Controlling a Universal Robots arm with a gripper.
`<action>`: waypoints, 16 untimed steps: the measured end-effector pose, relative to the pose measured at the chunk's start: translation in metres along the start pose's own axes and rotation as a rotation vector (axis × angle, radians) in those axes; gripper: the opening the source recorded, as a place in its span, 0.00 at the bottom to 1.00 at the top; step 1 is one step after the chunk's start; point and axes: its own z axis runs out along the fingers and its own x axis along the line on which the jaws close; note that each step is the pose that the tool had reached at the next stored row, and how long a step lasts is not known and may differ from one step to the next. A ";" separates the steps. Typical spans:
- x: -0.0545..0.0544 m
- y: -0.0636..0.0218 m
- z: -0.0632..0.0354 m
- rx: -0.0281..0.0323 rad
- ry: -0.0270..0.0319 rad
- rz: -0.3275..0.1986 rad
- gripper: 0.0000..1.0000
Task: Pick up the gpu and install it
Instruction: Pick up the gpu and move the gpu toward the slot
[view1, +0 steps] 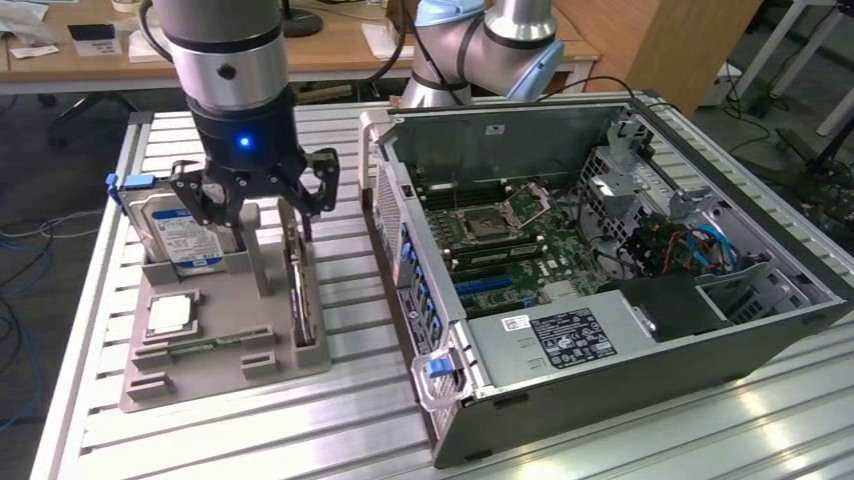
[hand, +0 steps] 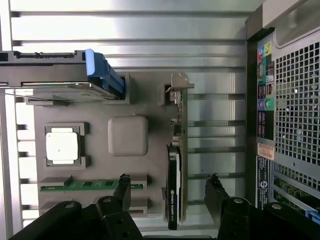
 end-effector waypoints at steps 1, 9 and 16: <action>0.000 -0.0001 0.0018 0.0001 0.0016 0.000 0.71; -0.002 -0.0012 0.0163 0.0002 0.0111 -0.018 0.71; -0.003 -0.0016 0.0276 -0.0004 0.0135 -0.058 0.71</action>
